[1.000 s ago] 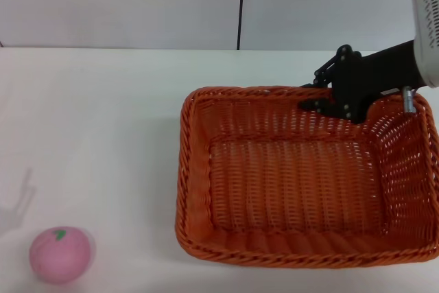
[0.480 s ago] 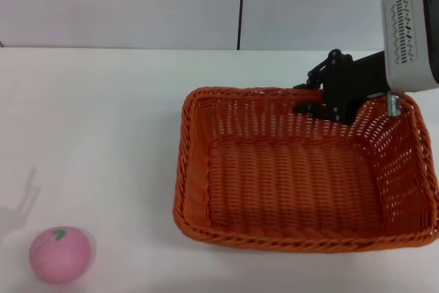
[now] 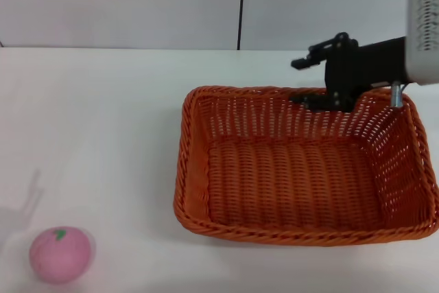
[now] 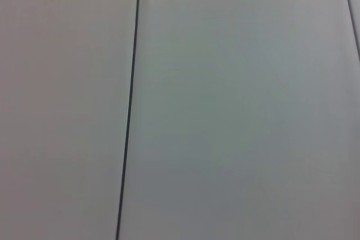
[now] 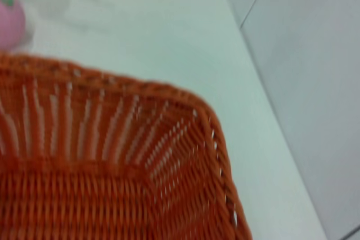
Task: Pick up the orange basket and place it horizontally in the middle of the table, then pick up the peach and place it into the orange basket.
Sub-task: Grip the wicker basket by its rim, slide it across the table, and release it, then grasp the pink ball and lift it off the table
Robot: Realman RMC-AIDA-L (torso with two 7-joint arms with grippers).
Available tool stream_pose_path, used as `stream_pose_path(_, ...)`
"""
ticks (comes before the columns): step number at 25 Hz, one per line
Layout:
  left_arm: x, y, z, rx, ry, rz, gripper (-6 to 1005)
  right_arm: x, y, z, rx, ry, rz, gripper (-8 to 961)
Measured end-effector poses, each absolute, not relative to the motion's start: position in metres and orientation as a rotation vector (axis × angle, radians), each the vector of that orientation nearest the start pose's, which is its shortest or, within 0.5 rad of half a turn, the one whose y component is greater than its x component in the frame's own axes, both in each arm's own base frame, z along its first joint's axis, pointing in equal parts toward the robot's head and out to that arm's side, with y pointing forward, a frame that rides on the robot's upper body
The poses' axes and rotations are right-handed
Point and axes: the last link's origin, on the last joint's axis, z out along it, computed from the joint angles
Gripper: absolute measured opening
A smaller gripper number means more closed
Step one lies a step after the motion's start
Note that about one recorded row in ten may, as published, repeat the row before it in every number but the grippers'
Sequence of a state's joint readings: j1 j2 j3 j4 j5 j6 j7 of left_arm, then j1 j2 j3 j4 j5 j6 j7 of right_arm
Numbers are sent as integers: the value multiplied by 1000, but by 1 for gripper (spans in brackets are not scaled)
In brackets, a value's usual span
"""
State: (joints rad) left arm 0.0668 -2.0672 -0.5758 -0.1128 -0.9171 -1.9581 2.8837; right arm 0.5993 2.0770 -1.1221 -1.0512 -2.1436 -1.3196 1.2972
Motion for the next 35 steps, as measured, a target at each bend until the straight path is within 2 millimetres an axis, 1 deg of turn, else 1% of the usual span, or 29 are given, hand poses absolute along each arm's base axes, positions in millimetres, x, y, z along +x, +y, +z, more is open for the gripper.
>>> stream_pose_path(2, -351, 115, 32, -1439, -377, -1042, 808, 191, 376, 7, -2747, -237, 150, 526)
stream_pose_path(3, -352, 113, 34, -1469, -411, -1088, 808, 192, 372, 10, -2726, -215, 219, 525)
stream_pose_path(4, -354, 112, 37, -1505, -443, -1118, 808, 193, 360, 20, -2648, -169, 434, 525)
stream_pose_path(5, -357, 111, 40, -1564, -485, -1139, 808, 193, 360, 20, -2648, -169, 434, 524)
stream_pose_path(8, -368, 113, 49, -1718, -644, -1159, 808, 199, 341, 37, -2495, -121, 729, 522)
stream_pose_path(9, -374, 115, 53, -1816, -736, -1134, 808, 210, 325, 49, -2365, -88, 917, 522)
stream_pose_path(10, -374, 115, 53, -1816, -736, -1134, 808, 210, 325, 49, -2365, -88, 917, 521)
stream_pose_path(12, -375, 116, 53, -1914, -768, -1097, 808, 223, 311, 56, -2239, -58, 1056, 520)
stream_pose_path(13, -375, 116, 52, -1944, -773, -1086, 808, 231, 304, 59, -2170, -34, 1117, 519)
stream_pose_path(14, -376, 116, 51, -2032, -786, -1049, 808, 247, 292, 64, -2035, 14, 1210, 519)
stream_pose_path(15, -376, 116, 51, -2032, -786, -1049, 808, 247, 292, 64, -2035, 14, 1210, 518)
stream_pose_path(18, -377, 115, 47, -2126, -817, -1001, 808, 269, 275, 69, -1886, 91, 1290, 518)
stream_pose_path(19, -379, 114, 44, -2191, -857, -958, 807, 279, 266, 72, -1824, 126, 1332, 517)
stream_pose_path(20, -379, 114, 44, -2191, -857, -958, 806, 279, 266, 72, -1824, 126, 1332, 517)
stream_pose_path(23, -382, 114, 41, -2233, -888, -909, 802, 288, 256, 75, -1773, 152, 1357, 517)
stream_pose_path(24, -385, 116, 36, -2253, -902, -865, 800, 291, 251, 76, -1760, 155, 1359, 517)
stream_pose_path(25, -385, 116, 36, -2253, -902, -865, 799, 291, 251, 76, -1760, 155, 1359, 517)
stream_pose_path(26, -386, 118, 34, -2261, -910, -844, 798, 293, 247, 76, -1755, 160, 1362, 517)
stream_pose_path(28, -389, 123, 27, -2285, -928, -800, 787, 294, 246, 76, -1753, 164, 1364, 518)
stream_pose_path(29, -390, 128, 19, -2315, -941, -773, 782, 295, 244, 76, -1750, 172, 1366, 518)
stream_pose_path(30, -390, 128, 19, -2315, -941, -773, 776, 296, 243, 75, -1749, 178, 1366, 518)
stream_pose_path(34, -389, 134, 6, -2393, -954, -720, 754, 298, 243, 73, -1750, 197, 1360, 518)
stream_pose_path(35, -389, 134, 6, -2393, -954, -720, 749, 298, 243, 73, -1750, 197, 1360, 518)
